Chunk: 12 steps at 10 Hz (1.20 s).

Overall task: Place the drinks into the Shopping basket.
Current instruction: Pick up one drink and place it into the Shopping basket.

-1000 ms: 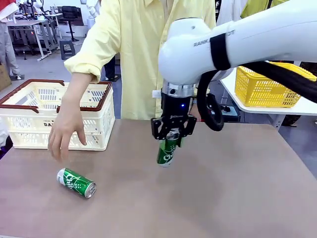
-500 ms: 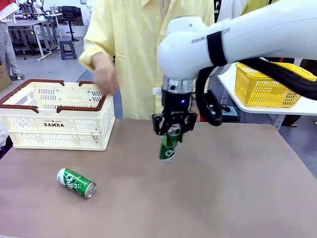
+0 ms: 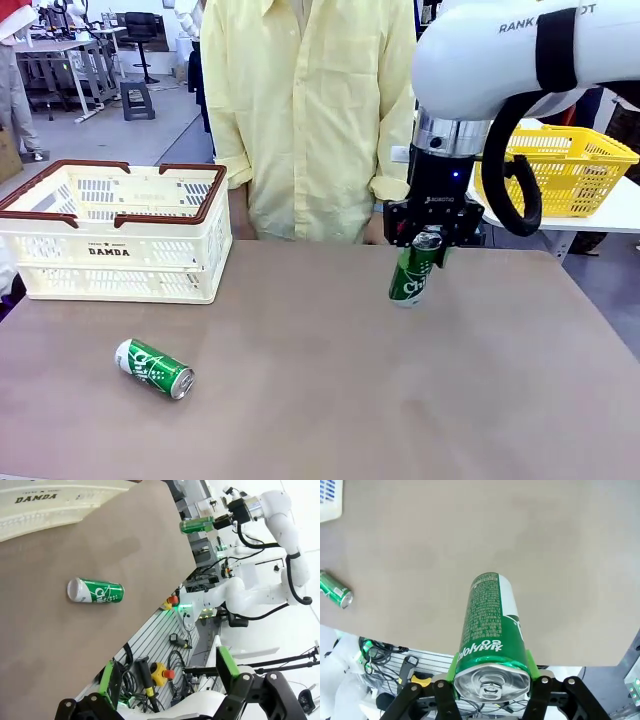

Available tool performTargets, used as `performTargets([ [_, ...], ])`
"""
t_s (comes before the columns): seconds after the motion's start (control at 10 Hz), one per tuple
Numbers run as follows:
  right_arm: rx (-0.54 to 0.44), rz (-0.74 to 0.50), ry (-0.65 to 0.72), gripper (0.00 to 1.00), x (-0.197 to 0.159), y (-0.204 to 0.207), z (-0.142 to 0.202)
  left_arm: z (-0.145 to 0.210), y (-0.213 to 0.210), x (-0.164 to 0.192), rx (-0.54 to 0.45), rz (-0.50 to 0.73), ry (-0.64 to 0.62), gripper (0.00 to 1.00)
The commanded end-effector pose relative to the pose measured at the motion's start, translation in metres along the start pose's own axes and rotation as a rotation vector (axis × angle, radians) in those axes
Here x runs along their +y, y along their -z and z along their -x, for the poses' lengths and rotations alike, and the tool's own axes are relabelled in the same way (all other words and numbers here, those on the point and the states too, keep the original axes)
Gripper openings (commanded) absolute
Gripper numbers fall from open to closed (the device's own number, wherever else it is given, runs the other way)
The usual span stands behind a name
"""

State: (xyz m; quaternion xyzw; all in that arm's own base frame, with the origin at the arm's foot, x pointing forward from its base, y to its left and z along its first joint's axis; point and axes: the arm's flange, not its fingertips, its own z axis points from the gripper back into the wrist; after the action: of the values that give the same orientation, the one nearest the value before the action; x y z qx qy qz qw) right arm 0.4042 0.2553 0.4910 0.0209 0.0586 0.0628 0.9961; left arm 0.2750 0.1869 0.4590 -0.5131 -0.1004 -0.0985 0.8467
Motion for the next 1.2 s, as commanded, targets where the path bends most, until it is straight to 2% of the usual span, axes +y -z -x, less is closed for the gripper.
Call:
performTargets([
  [0.0,-0.026,0.008,-0.081,0.0,0.035,0.016,-0.006,-0.003,0.012,0.002,0.031,0.02,0.002,1.0],
  [0.2,-0.039,0.003,-0.273,0.0,0.078,0.039,-0.015,-0.009,0.037,0.005,0.098,0.016,-0.006,1.0],
  [0.3,-0.036,-0.021,-0.316,0.0,0.095,0.051,-0.02,-0.01,0.047,0.007,0.135,0.019,-0.008,1.0],
  [0.4,-0.036,-0.021,-0.334,0.0,0.109,0.062,-0.024,-0.01,0.057,0.01,0.17,0.014,-0.012,1.0],
  [0.6,-0.026,-0.015,-0.359,0.0,0.127,0.079,-0.031,-0.01,0.077,0.014,0.225,0.084,0.0,1.0],
  [0.7,-0.008,0.006,-0.366,0.0,0.133,0.085,-0.034,-0.011,0.09,0.019,0.233,0.02,-0.045,1.0],
  [0.8,-0.001,0.032,-0.364,0.0,0.137,0.089,-0.036,-0.013,0.073,0.011,0.194,0.056,-0.014,1.0],
  [1.0,0.017,0.05,-0.36,0.0,0.141,0.094,-0.037,-0.013,0.073,0.011,0.194,0.056,-0.014,1.0],
  [1.1,0.022,0.05,-0.356,0.08,0.143,0.096,-0.037,-0.013,0.073,0.011,0.194,0.056,-0.014,1.0],
])
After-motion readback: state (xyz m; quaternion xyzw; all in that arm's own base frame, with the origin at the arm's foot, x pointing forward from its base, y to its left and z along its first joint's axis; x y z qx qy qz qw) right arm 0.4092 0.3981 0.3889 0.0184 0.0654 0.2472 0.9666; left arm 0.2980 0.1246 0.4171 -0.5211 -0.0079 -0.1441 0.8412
